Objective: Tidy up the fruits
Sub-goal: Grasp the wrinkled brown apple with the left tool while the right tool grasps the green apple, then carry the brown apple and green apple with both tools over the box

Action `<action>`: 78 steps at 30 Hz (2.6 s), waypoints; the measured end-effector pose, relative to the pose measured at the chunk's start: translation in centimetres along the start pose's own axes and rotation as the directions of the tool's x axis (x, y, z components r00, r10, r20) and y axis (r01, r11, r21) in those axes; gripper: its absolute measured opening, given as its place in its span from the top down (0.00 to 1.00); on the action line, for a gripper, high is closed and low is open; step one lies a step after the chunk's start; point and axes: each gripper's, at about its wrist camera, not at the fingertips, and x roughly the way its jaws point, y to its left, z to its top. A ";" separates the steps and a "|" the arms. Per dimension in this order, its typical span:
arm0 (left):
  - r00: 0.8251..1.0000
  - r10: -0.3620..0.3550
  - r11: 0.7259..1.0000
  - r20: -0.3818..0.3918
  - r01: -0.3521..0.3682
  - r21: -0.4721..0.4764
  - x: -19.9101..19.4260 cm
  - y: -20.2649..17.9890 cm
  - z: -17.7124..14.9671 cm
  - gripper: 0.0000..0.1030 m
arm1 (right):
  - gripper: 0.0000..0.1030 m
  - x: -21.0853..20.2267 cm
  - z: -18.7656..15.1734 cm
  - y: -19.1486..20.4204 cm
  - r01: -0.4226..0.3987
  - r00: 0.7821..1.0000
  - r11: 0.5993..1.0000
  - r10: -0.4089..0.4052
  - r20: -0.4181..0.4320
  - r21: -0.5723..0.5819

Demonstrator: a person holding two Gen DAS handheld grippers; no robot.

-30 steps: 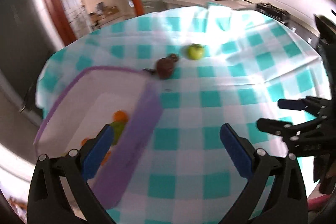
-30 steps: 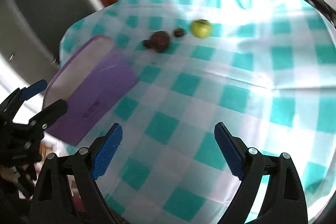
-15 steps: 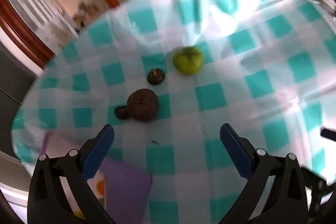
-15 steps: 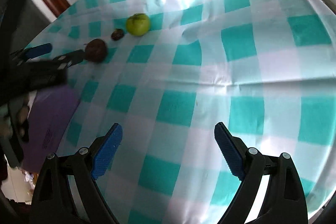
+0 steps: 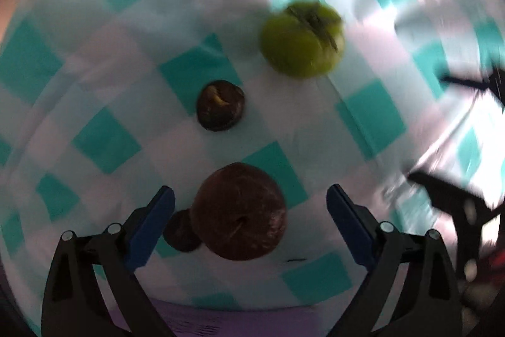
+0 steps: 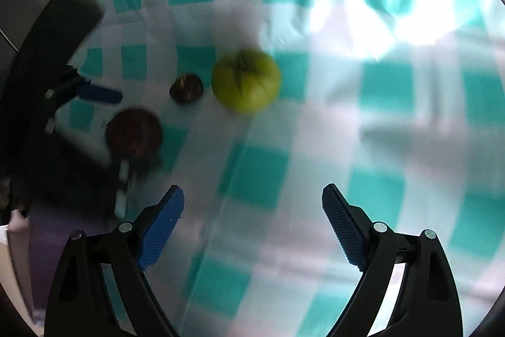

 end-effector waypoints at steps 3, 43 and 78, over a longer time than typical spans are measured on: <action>0.998 -0.050 0.996 -0.045 0.054 0.072 1.1 1.1 -0.1 0.14 | 0.16 1.9 2.5 0.7 0.038 0.999 0.998 -0.038 0.005 -0.049; 0.974 -0.101 0.991 0.205 0.080 0.109 -10.2 -1.6 -2.9 0.39 | 0.36 -9.5 -9.3 -6.5 0.045 0.989 0.992 -0.061 0.138 0.118; 0.841 0.296 0.682 0.453 0.146 -0.717 -21.6 -16.1 -36.3 0.38 | 0.36 -23.7 -19.5 3.9 -0.138 0.941 0.943 0.221 0.257 -0.304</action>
